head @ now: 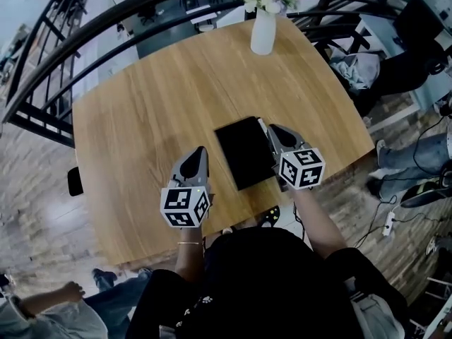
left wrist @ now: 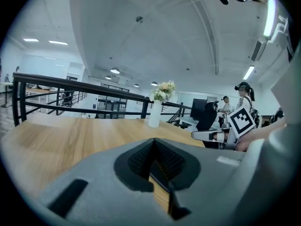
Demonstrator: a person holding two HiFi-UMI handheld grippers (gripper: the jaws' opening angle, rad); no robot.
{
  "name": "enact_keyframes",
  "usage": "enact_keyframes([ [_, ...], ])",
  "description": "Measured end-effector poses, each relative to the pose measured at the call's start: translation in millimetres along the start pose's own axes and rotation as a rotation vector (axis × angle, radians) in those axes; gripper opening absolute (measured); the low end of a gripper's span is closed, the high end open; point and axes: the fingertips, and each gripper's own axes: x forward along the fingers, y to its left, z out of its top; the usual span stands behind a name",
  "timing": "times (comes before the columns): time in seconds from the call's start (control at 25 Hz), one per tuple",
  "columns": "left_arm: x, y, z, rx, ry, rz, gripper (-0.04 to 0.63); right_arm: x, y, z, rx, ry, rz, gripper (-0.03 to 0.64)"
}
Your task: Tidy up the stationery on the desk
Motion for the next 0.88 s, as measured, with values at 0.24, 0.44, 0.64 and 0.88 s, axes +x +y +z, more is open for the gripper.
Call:
enact_keyframes([
  [0.24,-1,-8,13,0.023,-0.022,-0.018,-0.006,-12,19,22,-0.029,-0.070,0.024,0.012],
  [0.44,-1,-15,15,0.037,-0.028,-0.043,-0.007,-18,31,32,-0.039,-0.102,0.037,0.012],
  [0.64,1,-24,17,0.045,-0.028,-0.065,-0.007,-24,36,38,-0.051,-0.115,0.039,0.012],
  [0.88,3,-30,16,0.051,-0.027,-0.084,-0.006,-30,36,38,-0.064,-0.112,0.033,0.011],
])
